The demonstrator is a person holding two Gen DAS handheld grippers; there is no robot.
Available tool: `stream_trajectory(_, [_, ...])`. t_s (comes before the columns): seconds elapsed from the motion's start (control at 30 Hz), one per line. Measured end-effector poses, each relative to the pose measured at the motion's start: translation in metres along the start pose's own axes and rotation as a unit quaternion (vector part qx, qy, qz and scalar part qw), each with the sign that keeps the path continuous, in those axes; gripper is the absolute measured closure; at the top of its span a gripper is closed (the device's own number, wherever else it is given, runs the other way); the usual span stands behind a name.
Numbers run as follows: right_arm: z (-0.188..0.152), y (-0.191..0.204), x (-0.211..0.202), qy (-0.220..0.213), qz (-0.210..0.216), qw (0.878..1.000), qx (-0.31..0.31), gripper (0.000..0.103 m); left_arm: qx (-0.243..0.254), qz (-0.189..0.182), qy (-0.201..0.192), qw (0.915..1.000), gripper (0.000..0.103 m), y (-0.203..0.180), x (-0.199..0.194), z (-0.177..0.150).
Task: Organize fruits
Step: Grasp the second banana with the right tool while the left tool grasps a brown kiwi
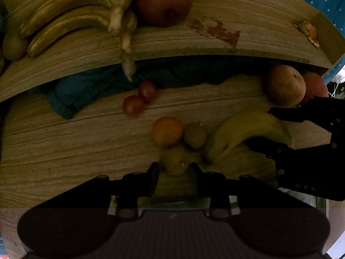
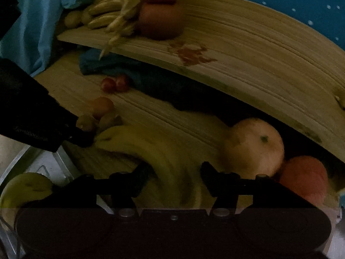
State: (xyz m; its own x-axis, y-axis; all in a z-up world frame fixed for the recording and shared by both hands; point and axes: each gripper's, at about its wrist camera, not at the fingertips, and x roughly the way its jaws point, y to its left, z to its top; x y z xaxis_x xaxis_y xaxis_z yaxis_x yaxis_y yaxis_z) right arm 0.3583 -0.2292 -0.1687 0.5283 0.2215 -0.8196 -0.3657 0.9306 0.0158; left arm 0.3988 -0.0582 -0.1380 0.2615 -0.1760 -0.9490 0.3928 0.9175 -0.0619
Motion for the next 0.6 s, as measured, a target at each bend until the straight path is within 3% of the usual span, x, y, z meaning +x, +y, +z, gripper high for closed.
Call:
stream_trajectory(0.07, [0.0, 0.003, -0.002, -0.003, 0.008, 1.0, -0.01, 0.057, -0.002, 0.001, -0.003, 1.0, 0.071, -0.001, -0.001, 0.0])
stream_trajectory(0.6, [-0.018, 0.023, -0.023, -0.043, -0.033, 0.999, -0.01, 0.066, -0.013, 0.009, -0.021, 0.9997, 0.071, -0.004, -0.01, -0.012])
